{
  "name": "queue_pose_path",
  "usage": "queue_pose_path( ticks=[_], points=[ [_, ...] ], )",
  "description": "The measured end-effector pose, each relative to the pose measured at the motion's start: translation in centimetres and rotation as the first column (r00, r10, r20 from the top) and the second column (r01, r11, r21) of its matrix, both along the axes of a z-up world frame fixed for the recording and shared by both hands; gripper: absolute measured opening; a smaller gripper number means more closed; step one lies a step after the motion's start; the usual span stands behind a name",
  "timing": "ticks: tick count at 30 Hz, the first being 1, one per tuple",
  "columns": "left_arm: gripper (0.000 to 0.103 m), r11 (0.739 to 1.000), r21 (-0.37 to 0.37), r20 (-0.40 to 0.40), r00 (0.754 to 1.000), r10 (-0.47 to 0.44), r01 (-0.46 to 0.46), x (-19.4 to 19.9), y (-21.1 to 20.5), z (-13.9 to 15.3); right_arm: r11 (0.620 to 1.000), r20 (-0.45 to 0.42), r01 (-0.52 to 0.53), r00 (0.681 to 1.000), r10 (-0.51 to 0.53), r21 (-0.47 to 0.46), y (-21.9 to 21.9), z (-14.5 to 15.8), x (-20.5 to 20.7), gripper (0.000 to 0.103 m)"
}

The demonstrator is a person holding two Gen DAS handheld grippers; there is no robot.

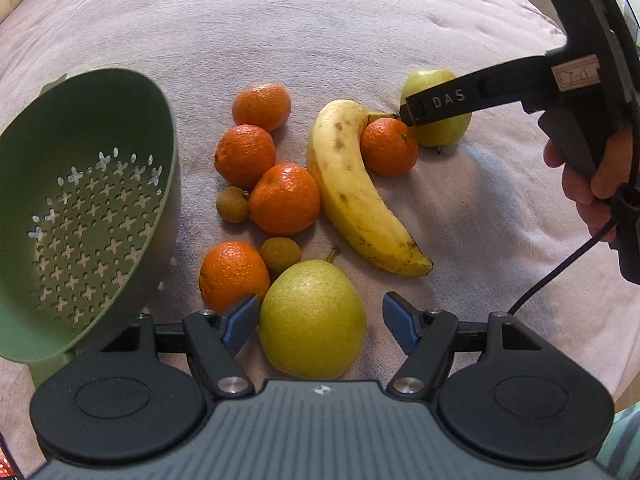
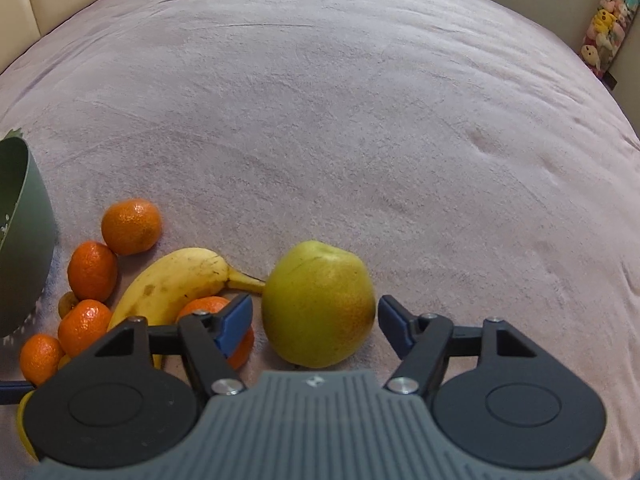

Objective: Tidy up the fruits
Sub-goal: 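Move the left tool to the yellow pear while the right tool approaches the green-yellow pear, then close the left tool on the yellow pear while the right tool grasps the green-yellow pear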

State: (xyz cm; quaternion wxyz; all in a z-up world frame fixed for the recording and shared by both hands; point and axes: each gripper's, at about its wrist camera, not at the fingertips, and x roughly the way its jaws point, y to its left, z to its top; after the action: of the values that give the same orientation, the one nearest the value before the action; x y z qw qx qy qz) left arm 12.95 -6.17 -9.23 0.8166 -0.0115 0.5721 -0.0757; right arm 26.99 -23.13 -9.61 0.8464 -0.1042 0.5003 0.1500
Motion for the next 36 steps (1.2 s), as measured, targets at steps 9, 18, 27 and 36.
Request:
queue_pose_path(
  ticks=[9, 18, 27, 36],
  points=[
    [0.074, 0.998, 0.046, 0.012, 0.999, -0.033, 0.032, 0.0, -0.9, -0.2, 0.999, -0.008, 0.020, 1.000, -0.020, 0.027, -0.4, -0.9, 0.4, 0.063],
    [0.070, 1.000, 0.006, 0.021, 1.000, 0.000, 0.000, -0.3, 0.3, 0.1, 1.000, -0.045, 0.019, 0.999, -0.018, 0.016, -0.9, 0.1, -0.9, 0.062],
    [0.071, 0.999, -0.030, 0.075, 0.997, 0.015, -0.013, -1.2, 1.0, -0.1, 0.997, -0.094, 0.073, 0.993, -0.071, 0.027, -1.3, 2.5, -4.1, 0.062],
    [0.069, 0.989, 0.115, 0.118, 0.987, -0.108, 0.094, -1.8, -1.4, -0.4, 0.987, -0.112, 0.134, 0.986, -0.124, 0.089, -1.9, 4.4, -9.2, 0.062]
  ],
)
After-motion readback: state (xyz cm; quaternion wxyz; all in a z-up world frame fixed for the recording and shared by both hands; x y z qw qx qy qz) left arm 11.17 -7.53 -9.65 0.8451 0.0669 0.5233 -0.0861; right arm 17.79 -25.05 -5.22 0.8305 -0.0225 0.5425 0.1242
